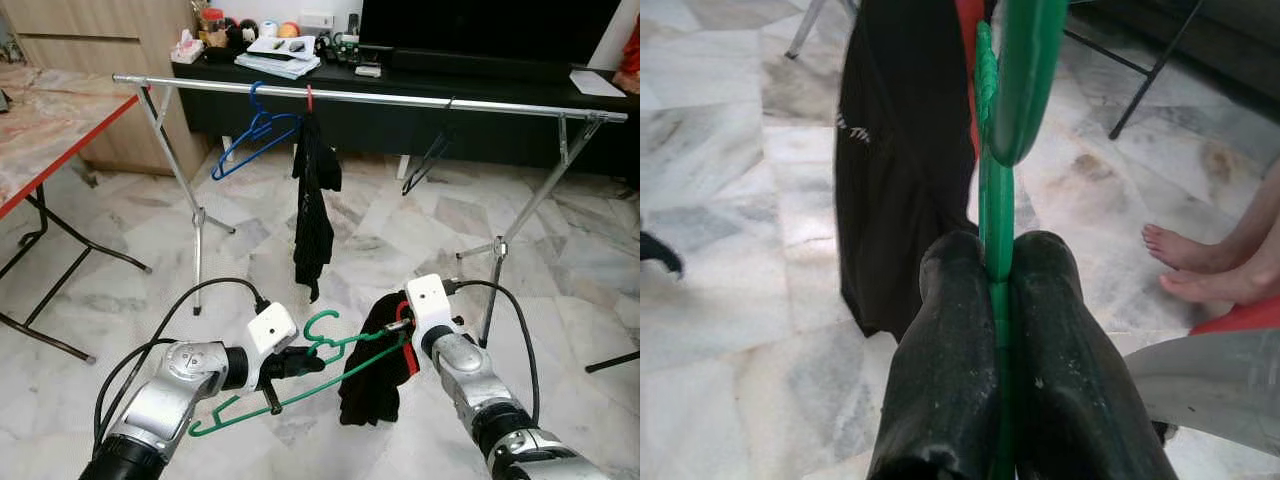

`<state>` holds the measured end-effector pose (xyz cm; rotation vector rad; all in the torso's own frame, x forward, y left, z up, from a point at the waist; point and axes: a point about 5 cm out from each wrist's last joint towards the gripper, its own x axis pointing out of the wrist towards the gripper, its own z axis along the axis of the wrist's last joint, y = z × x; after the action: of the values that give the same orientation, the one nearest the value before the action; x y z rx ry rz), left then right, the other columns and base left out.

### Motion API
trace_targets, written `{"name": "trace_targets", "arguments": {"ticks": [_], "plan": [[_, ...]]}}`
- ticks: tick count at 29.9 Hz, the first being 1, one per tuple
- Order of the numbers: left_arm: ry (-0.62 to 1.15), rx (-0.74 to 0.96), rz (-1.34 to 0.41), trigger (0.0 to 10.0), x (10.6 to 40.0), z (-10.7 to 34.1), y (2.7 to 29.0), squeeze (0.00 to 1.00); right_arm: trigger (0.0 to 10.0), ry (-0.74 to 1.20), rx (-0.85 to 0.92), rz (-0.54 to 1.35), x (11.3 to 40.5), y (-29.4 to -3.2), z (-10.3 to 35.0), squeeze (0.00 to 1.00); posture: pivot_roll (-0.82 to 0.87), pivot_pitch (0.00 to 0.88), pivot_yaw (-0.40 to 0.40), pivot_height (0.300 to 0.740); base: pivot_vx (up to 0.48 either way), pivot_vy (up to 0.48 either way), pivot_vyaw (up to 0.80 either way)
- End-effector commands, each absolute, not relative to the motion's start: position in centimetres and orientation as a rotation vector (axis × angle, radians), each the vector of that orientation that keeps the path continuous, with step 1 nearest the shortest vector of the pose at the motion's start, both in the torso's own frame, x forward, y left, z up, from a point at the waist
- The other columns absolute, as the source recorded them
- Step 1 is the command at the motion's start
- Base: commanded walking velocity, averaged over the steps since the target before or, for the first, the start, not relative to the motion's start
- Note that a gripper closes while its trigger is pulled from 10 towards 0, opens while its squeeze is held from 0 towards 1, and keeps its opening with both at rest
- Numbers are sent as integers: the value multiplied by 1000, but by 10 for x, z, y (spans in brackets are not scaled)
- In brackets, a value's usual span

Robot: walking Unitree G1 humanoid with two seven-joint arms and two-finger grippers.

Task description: Hang hanger

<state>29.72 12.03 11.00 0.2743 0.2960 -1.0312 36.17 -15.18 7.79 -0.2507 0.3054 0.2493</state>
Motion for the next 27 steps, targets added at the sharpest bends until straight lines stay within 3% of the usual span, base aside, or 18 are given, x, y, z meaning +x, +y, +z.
{"name": "trace_targets", "arguments": {"ticks": [1, 27], "plan": [[278, 289, -989, 10000, 300, 114, 124, 0, 10000, 322, -244, 228, 359, -157, 74, 0, -37, 97, -43, 740, 0, 0, 0], [323, 332, -976, 10000, 295, 109, 133, 0, 10000, 327, -252, 151, 358, -176, 74, 0, -36, 98, -45, 740, 0, 0, 0]]}}
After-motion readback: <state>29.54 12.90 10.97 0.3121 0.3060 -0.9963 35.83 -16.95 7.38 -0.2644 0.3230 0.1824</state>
